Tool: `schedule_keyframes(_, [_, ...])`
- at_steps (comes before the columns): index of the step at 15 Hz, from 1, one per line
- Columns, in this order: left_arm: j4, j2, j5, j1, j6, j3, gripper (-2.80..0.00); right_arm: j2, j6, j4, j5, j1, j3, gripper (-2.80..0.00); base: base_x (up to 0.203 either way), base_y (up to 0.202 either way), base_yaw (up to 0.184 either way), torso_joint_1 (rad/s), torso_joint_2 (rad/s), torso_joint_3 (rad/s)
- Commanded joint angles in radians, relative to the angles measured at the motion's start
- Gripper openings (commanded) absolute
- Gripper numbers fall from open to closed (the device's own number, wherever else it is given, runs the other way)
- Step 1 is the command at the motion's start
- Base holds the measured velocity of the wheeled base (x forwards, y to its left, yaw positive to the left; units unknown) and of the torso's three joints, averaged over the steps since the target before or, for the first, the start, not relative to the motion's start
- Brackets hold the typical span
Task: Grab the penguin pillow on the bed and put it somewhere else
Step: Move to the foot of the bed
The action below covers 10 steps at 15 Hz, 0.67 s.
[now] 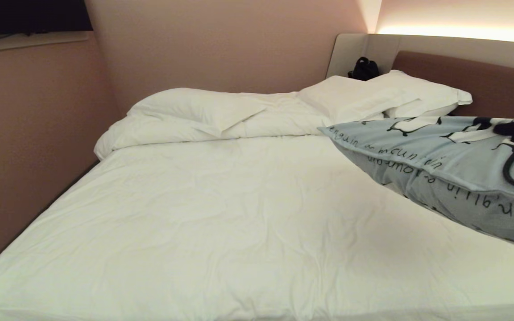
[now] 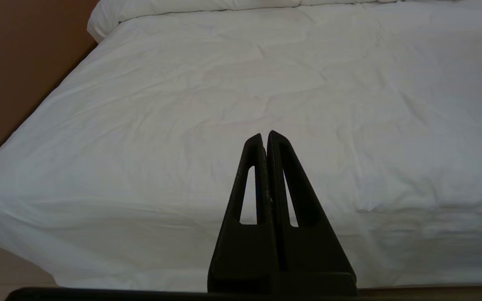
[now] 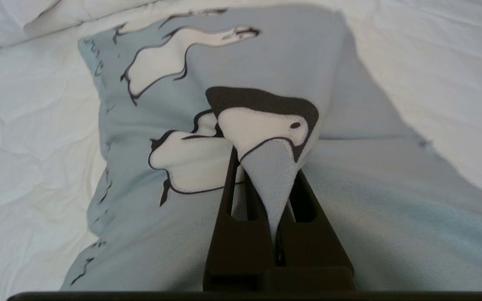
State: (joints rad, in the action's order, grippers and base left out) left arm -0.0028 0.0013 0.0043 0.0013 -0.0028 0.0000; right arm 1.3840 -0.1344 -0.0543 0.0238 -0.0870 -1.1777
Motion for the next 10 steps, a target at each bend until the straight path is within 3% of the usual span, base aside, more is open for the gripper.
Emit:
schedule_keyframes(1, [0.0, 0.0, 0.0, 0.0, 0.0, 0.0, -2.8, 0.007, -0.002, -0.003, 0.001, 0.0, 0.001, -2.8, 0.0, 0.0, 0.0, 0.0, 0.0, 0.0])
schedule_keyframes(6, [0.0, 0.0, 0.0, 0.0, 0.001, 0.0, -2.8, 0.031, -0.017, 0.018, 0.0, 0.008, -0.002, -2.8, 0.0, 0.0, 0.0, 0.0, 0.0, 0.0])
schedule_keyframes(10, [0.0, 0.0, 0.0, 0.0, 0.0, 0.0, -2.8, 0.041, -0.042, 0.054, -0.01, 0.095, -0.006, -2.8, 0.001, 0.028, -0.003, 0.0, 0.0, 0.001])
